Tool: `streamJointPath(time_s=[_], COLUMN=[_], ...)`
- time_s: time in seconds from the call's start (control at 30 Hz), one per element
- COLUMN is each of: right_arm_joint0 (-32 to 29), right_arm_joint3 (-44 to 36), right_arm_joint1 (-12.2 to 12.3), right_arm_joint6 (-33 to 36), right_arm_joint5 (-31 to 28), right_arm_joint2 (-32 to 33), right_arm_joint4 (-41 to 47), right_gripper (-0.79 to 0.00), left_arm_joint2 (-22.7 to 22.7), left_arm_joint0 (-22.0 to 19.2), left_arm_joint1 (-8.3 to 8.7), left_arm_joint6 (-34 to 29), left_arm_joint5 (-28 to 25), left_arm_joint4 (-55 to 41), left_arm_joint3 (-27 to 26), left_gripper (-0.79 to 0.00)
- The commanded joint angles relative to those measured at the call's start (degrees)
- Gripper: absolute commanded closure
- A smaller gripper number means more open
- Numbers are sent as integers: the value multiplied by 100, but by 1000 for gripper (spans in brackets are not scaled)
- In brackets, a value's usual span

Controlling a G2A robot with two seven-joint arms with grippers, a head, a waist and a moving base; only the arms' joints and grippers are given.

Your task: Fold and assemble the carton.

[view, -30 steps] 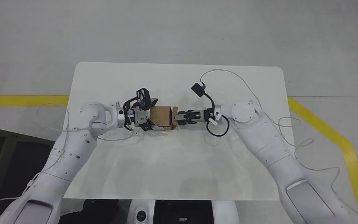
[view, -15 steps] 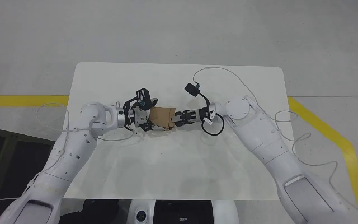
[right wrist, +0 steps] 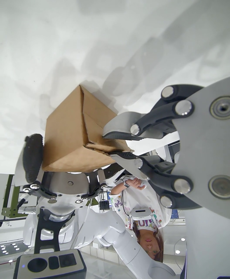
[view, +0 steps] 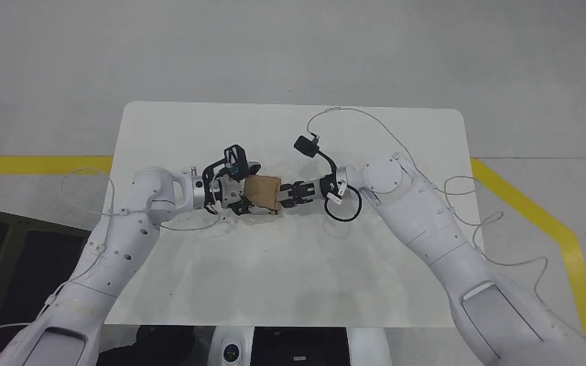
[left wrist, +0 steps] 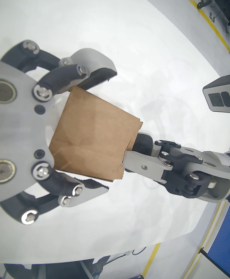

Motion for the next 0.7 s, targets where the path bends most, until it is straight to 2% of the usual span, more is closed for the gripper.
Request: streamJointPath(time_s=[0.0, 0.3, 0.4, 0.43, 0.47, 0.67], right_arm_joint0=[-13, -243, -353, -386, -421, -549], right_arm_joint3=[28, -147, -270, -315, -364, -553], right_arm_joint1=[-4, 95, 150, 168, 185, 219], right_arm_joint6=[-16, -67, -61, -62, -59, 63], right_arm_joint5=[-68, -233, -221, -193, -170, -7], right_arm_joint2=[19, 290, 401, 435, 466, 483], right_arm_joint4=[51, 138, 111, 87, 73, 61], right_gripper=[-160, -132, -83, -22, 0, 0], left_arm_joint2=[-1, -12, -14, -15, -13, -14], left_arm_joint0=[-2, -2, -1, 1, 6, 4], left_arm_joint1=[0, 2, 3, 3, 3, 3], left_arm_joint6=[-7, -7, -2, 1, 4, -5], left_arm_joint5=[4, 17, 14, 14, 10, 5], left_arm_joint4=[7, 3, 11, 14, 9, -1], left_arm_joint3=[-1, 13, 4, 3, 6, 1], left_gripper=[-785, -785, -785, -785, -785, -785])
